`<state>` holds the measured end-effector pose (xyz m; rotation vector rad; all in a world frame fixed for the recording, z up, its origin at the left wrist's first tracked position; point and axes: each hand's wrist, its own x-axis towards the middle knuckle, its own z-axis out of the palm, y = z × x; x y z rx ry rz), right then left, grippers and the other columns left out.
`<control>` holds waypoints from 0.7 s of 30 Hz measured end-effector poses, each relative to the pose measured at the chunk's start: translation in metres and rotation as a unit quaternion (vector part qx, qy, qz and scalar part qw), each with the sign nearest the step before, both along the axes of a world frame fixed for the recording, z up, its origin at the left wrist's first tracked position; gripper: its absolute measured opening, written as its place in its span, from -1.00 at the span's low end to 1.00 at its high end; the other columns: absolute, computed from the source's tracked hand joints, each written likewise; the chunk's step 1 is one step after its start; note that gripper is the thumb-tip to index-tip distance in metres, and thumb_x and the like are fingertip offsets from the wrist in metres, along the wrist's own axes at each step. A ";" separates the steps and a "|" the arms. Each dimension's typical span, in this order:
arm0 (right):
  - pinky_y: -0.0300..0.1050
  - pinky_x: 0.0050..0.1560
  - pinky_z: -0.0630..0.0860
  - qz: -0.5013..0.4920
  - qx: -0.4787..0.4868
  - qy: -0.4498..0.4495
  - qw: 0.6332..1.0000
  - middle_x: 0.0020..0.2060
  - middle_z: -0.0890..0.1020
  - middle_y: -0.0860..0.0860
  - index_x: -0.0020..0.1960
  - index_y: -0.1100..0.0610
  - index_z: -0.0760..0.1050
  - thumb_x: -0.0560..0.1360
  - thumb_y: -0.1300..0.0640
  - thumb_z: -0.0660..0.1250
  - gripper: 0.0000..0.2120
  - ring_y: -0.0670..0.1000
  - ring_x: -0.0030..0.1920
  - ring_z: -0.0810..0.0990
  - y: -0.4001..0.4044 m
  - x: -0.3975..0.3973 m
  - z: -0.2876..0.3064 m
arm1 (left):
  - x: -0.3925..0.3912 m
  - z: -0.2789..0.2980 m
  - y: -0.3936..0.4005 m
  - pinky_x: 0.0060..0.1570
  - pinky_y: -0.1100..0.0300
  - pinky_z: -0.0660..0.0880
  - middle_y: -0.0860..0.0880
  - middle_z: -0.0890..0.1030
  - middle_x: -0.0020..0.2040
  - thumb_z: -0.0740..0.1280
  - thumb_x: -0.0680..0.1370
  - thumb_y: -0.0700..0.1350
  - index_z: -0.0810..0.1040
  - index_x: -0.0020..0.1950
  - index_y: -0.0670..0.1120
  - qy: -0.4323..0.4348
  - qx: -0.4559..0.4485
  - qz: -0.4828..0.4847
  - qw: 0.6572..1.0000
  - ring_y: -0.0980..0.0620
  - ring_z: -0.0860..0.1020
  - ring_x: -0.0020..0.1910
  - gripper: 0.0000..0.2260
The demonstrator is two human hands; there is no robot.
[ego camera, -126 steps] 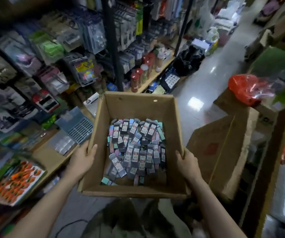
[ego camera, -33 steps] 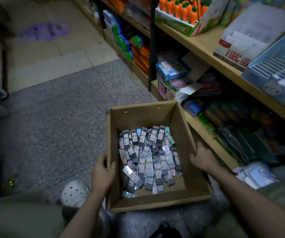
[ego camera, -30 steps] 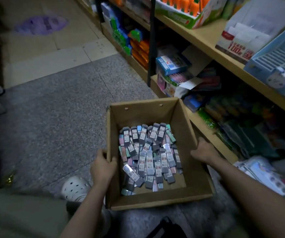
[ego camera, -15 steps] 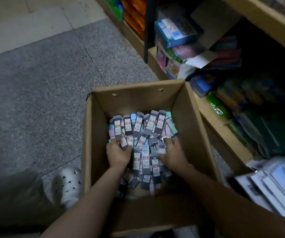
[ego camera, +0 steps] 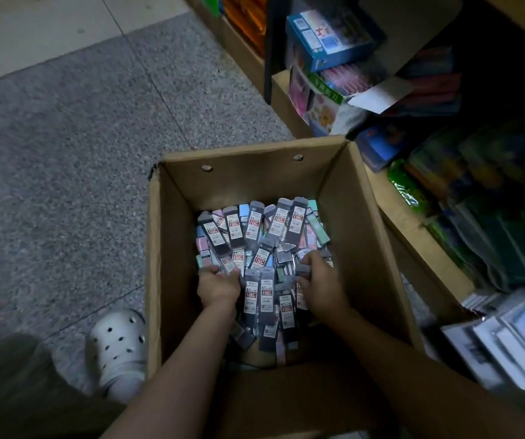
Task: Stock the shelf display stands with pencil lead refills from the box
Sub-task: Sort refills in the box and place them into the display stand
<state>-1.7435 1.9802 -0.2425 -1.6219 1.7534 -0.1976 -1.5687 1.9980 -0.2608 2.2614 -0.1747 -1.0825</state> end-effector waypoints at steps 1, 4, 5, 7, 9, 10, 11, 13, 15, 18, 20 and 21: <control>-0.22 -0.14 0.52 -0.012 -0.012 -0.011 1.000 -0.12 0.57 -0.02 0.02 0.07 0.39 0.52 0.27 0.35 -0.81 -0.07 -0.12 0.58 0.002 -0.001 0.007 | -0.003 0.002 0.005 -0.10 0.22 0.49 -0.07 0.59 -0.13 0.45 0.49 -0.18 0.51 0.05 -0.16 0.036 -0.005 0.014 0.999 -0.07 0.59 -0.11 -0.80; -0.35 -0.23 0.45 -0.070 -0.028 -0.069 0.995 -0.18 0.59 -0.07 0.03 0.06 0.44 0.51 0.25 0.39 -0.82 -0.17 -0.21 0.55 0.011 -0.004 0.029 | -0.014 0.012 0.028 -0.37 0.25 0.47 -0.15 0.57 -0.24 0.34 0.54 -0.31 0.41 -0.17 -0.09 0.140 -0.014 0.034 0.989 -0.02 0.50 -0.36 -0.82; -0.34 -0.27 0.46 -0.098 -0.018 -0.088 0.991 -0.19 0.59 -0.09 0.04 0.05 0.45 0.50 0.23 0.40 -0.81 -0.19 -0.21 0.56 0.014 -0.005 0.037 | -0.016 0.017 0.036 -0.34 0.19 0.49 -0.18 0.55 -0.22 0.29 0.55 -0.35 0.39 -0.15 -0.10 0.178 -0.015 0.029 0.983 -0.03 0.50 -0.35 -0.81; -0.27 -0.31 0.48 -0.142 -0.003 -0.122 0.982 -0.26 0.57 -0.09 0.01 0.05 0.47 0.47 0.22 0.45 -0.80 -0.16 -0.28 0.54 0.018 -0.008 0.053 | -0.017 0.029 0.046 -0.22 0.06 0.49 -0.24 0.56 -0.09 0.22 0.52 -0.43 0.44 -0.02 -0.15 0.200 -0.022 -0.007 0.980 -0.09 0.53 -0.21 -0.81; -0.17 -0.30 0.48 -0.152 -0.003 -0.148 0.977 -0.35 0.51 0.00 -0.04 0.09 0.48 0.44 0.26 0.48 -0.79 -0.06 -0.35 0.48 0.021 -0.009 0.068 | -0.016 0.044 0.050 -0.23 0.05 0.44 -0.23 0.59 -0.07 0.15 0.51 -0.49 0.44 0.14 -0.20 0.224 -0.049 -0.051 0.972 -0.14 0.54 -0.13 -0.70; -0.15 -0.30 0.49 -0.153 -0.003 -0.159 0.975 -0.34 0.50 0.06 -0.06 0.11 0.48 0.43 0.28 0.49 -0.79 -0.02 -0.34 0.48 0.021 -0.009 0.076 | -0.015 0.051 0.050 -0.23 0.06 0.43 -0.21 0.60 -0.10 0.15 0.53 -0.48 0.43 0.16 -0.20 0.230 -0.066 -0.081 0.967 -0.15 0.54 -0.13 -0.71; -0.14 -0.33 0.51 -0.154 -0.004 -0.171 0.973 -0.31 0.51 0.12 -0.06 0.11 0.48 0.43 0.29 0.49 -0.79 0.01 -0.33 0.50 0.020 -0.007 0.082 | -0.014 0.059 0.048 -0.23 0.06 0.44 -0.18 0.60 -0.12 0.16 0.55 -0.45 0.43 0.15 -0.19 0.233 -0.081 -0.117 0.962 -0.15 0.55 -0.14 -0.74; -0.20 -0.43 0.52 -0.154 -0.013 -0.198 0.968 -0.27 0.54 0.13 -0.09 0.07 0.50 0.42 0.29 0.50 -0.78 -0.05 -0.37 0.54 0.017 -0.003 0.088 | -0.016 0.079 0.041 -0.24 0.11 0.53 -0.12 0.63 -0.15 0.18 0.60 -0.37 0.49 0.15 -0.15 0.251 -0.110 -0.181 0.945 -0.08 0.60 -0.20 -0.79; -0.29 -0.47 0.50 -0.148 -0.020 -0.229 0.962 -0.25 0.58 0.04 -0.12 0.00 0.50 0.42 0.29 0.50 -0.75 -0.17 -0.44 0.57 0.013 0.003 0.092 | -0.020 0.094 0.034 -0.34 0.23 0.57 -0.03 0.68 -0.11 0.19 0.64 -0.26 0.51 0.13 -0.02 0.282 -0.136 -0.218 0.924 0.06 0.67 -0.24 -0.81; -0.35 -0.41 0.51 -0.125 -0.036 -0.240 0.962 -0.21 0.61 0.00 -0.05 0.02 0.55 0.41 0.26 0.51 -0.77 -0.24 -0.38 0.59 0.003 0.010 0.090 | -0.026 0.103 0.024 -0.36 0.29 0.52 0.12 0.61 -0.08 0.19 0.66 -0.05 0.44 0.07 0.11 0.319 -0.155 -0.245 0.903 0.21 0.61 -0.21 -0.93; -0.42 -0.34 0.48 -0.105 -0.049 -0.225 0.968 -0.23 0.58 -0.04 0.03 0.08 0.58 0.41 0.22 0.52 -0.77 -0.22 -0.32 0.54 -0.006 0.015 0.086 | -0.025 0.098 0.019 -0.36 0.36 0.50 0.19 0.56 -0.10 0.26 0.63 -0.07 0.40 0.04 0.14 0.310 -0.168 -0.250 0.902 0.29 0.59 -0.25 -0.91; -0.42 -0.29 0.47 -0.093 -0.056 -0.218 0.970 -0.22 0.58 -0.04 0.05 0.10 0.60 0.42 0.21 0.52 -0.77 -0.21 -0.30 0.52 -0.012 0.018 0.083 | -0.024 0.093 0.016 -0.36 0.36 0.51 0.14 0.60 -0.09 0.29 0.62 -0.14 0.43 0.07 0.13 0.301 -0.171 -0.244 0.906 0.27 0.62 -0.24 -0.85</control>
